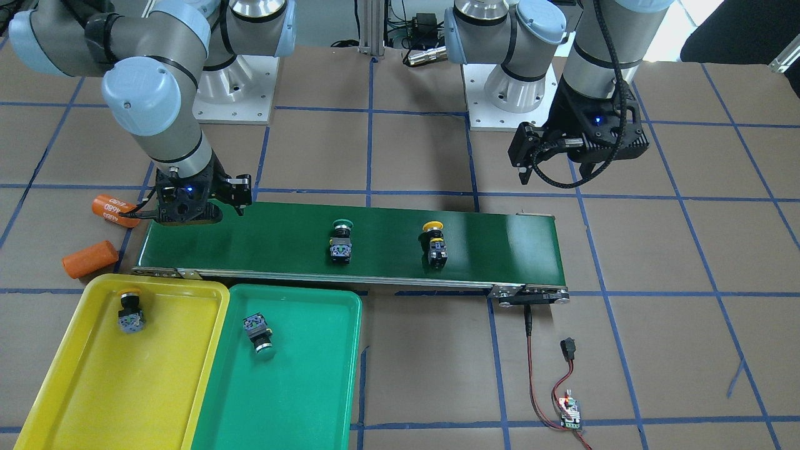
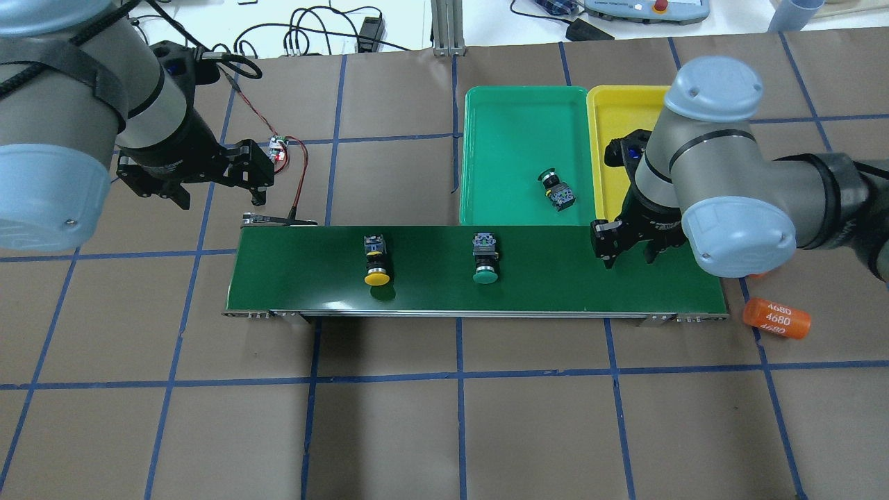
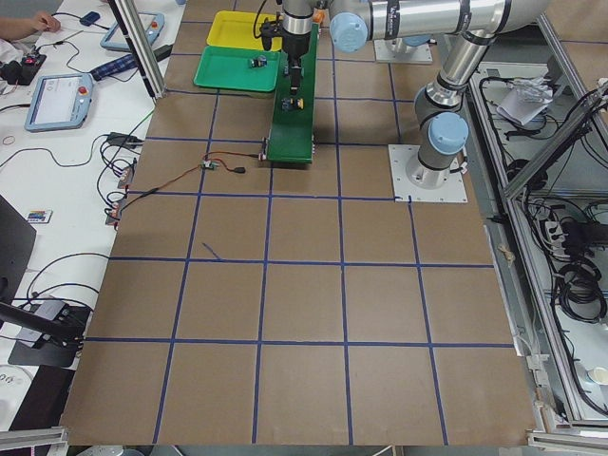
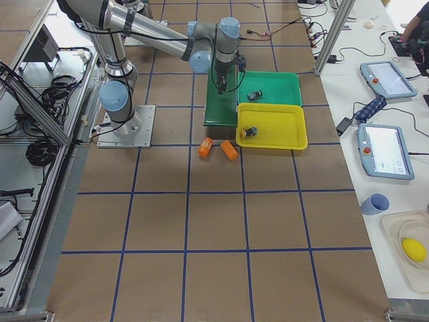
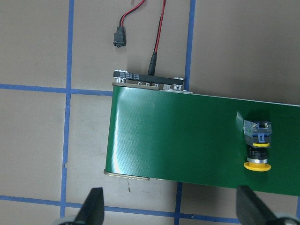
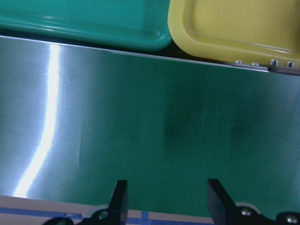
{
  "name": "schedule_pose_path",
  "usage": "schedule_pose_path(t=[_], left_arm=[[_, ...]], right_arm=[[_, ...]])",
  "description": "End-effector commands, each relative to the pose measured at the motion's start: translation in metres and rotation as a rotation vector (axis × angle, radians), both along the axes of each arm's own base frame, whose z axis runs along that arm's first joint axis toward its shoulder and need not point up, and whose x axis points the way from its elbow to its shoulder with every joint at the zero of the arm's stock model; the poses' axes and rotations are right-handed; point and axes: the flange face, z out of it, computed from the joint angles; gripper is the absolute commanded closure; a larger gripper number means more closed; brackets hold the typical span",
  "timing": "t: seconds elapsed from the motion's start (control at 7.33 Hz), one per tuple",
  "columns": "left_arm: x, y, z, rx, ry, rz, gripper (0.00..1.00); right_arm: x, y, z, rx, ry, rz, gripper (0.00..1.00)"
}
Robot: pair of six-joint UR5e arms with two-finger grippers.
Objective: Sort buttons by color to trays
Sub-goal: 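Lower the right gripper onto the next green button on the belt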
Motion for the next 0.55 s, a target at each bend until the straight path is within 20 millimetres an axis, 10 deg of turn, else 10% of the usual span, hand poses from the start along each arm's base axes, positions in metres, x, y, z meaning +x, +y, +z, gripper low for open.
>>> schedule_pose_path(t=[0.0, 0.41], left_arm=[[0.005, 0.007, -0.003, 0.011, -0.007, 0.002, 0.00], [0.002, -0.002, -0.019, 0.033, -0.003, -0.003, 0.00]], right_arm=[[-0.002, 0.005, -0.004, 0.000, -0.009, -0.004, 0.33], [0.033, 0.006, -0.003, 0.003, -0.134, -0.147, 0.32]])
